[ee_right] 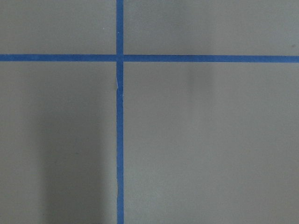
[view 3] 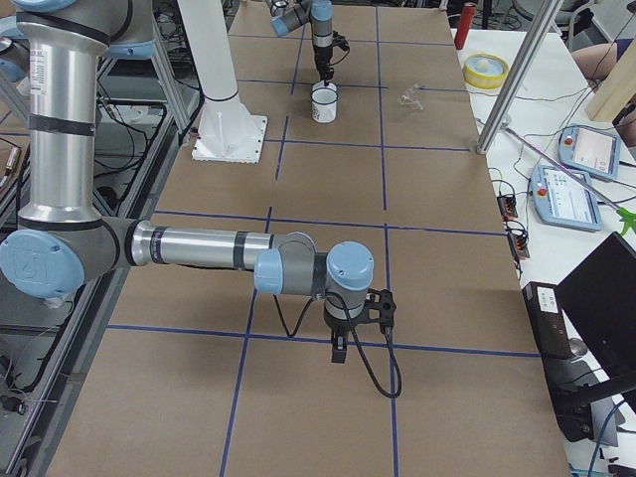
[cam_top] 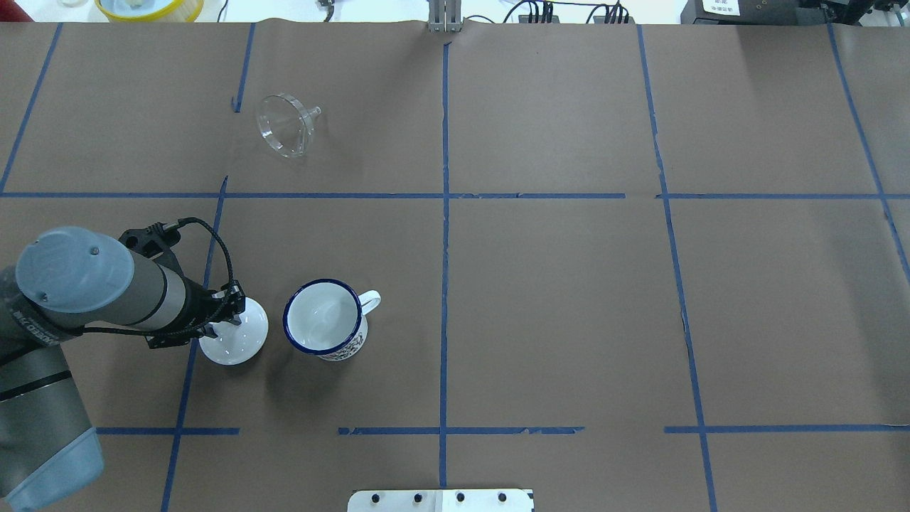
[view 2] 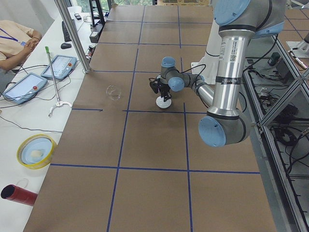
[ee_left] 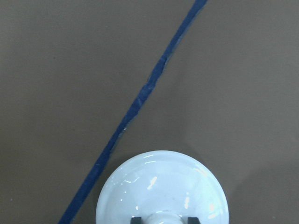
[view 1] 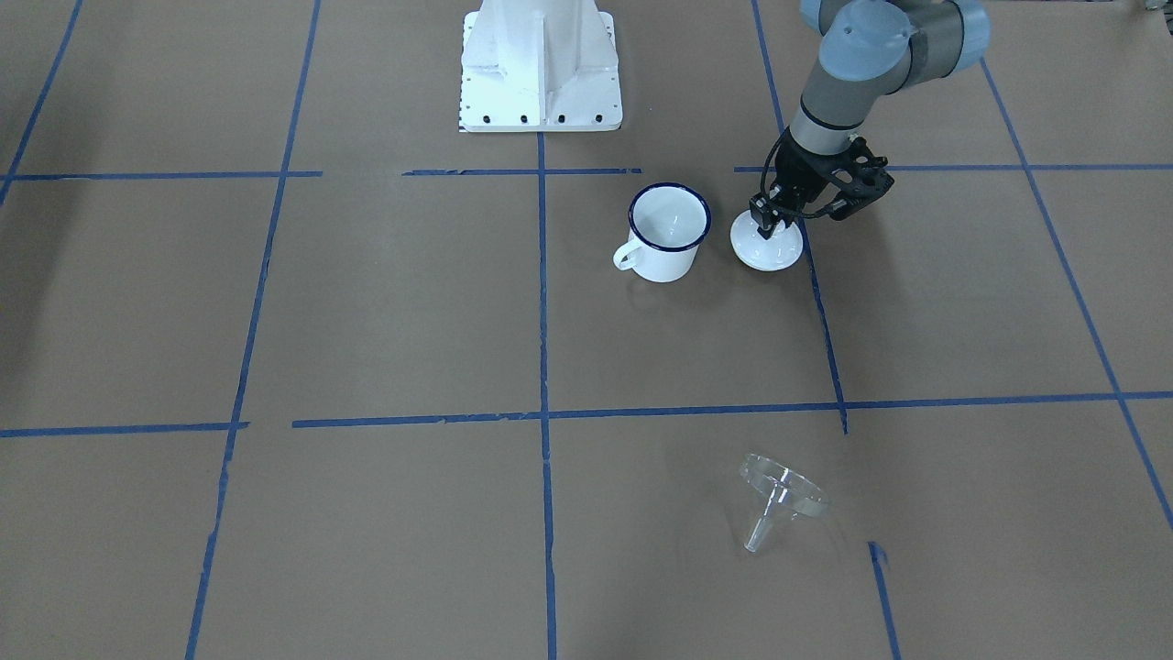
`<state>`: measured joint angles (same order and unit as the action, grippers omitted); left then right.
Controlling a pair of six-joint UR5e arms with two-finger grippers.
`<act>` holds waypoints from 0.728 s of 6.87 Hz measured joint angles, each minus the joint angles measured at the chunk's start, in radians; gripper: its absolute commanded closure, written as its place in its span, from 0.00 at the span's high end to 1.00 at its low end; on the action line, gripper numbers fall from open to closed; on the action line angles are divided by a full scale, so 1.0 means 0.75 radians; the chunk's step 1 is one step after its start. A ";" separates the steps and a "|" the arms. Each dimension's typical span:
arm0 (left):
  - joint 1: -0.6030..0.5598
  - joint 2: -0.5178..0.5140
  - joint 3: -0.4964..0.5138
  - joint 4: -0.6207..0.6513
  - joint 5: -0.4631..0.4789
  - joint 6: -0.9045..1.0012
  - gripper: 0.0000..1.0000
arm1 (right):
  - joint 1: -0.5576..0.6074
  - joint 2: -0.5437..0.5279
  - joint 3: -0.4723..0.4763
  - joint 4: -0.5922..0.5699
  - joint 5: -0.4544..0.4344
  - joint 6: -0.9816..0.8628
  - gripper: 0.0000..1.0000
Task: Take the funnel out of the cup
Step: 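Lift the white lid and carry it over the mug with the left gripper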
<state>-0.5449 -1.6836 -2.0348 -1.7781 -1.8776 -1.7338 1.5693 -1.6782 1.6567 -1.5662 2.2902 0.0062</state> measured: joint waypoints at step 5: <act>-0.042 -0.456 -0.128 0.635 -0.011 -0.047 0.00 | 0.000 0.000 0.000 0.000 0.000 0.000 1.00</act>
<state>-0.5767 -2.0257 -2.1311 -1.3020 -1.8859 -1.7691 1.5692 -1.6780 1.6567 -1.5661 2.2903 0.0062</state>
